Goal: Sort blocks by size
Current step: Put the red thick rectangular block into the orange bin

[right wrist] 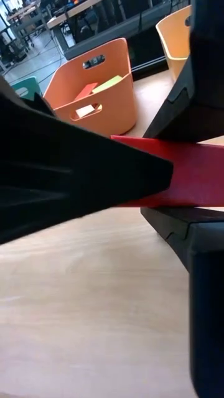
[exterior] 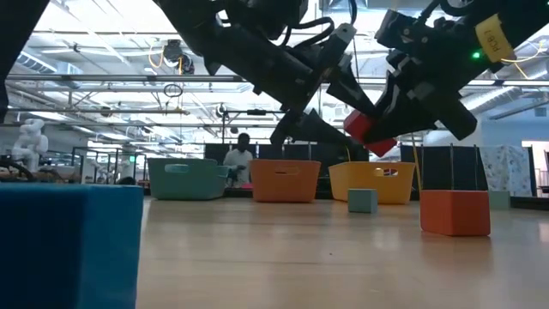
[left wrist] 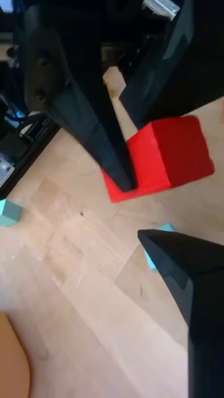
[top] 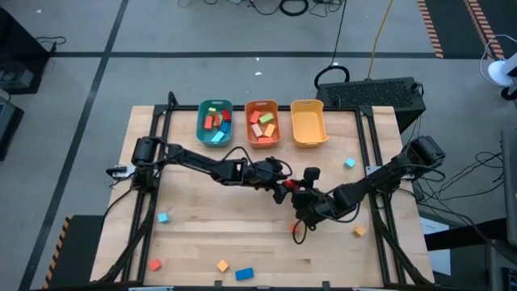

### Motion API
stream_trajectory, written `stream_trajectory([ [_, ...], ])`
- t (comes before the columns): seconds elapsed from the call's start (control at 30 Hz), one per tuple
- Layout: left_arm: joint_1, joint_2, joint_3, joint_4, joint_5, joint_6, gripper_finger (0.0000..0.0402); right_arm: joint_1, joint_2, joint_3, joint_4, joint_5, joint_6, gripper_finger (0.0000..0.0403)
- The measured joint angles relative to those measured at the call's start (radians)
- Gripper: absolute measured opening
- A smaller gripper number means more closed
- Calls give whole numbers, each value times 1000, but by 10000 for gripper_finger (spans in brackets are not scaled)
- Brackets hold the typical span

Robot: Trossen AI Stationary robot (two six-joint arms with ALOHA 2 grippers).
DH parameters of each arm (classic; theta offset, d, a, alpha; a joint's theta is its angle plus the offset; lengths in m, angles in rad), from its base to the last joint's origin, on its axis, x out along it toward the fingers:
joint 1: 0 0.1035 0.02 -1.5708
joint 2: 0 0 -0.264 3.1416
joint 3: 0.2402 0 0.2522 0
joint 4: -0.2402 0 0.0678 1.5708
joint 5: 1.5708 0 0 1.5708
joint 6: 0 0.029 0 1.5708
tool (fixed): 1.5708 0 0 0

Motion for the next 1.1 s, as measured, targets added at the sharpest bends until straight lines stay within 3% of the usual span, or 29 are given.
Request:
stream_trajectory([
  [0.4, 23, -2, 1, 8, 17, 36, 150, -29, 2, 0, -7, 37, -52, 120],
  [0.57, 41, -2, 2, 3, 23, 65, 141, -49, 2, 0, -4, 29, -71, 149],
  [0.9, 81, -5, 1, -10, 29, 94, 140, -62, 1, 1, -73, 54, 51, 223],
  [1.1, 112, -23, 0, -23, 31, 115, 140, -62, 0, 2, -197, 63, 267, 239],
])
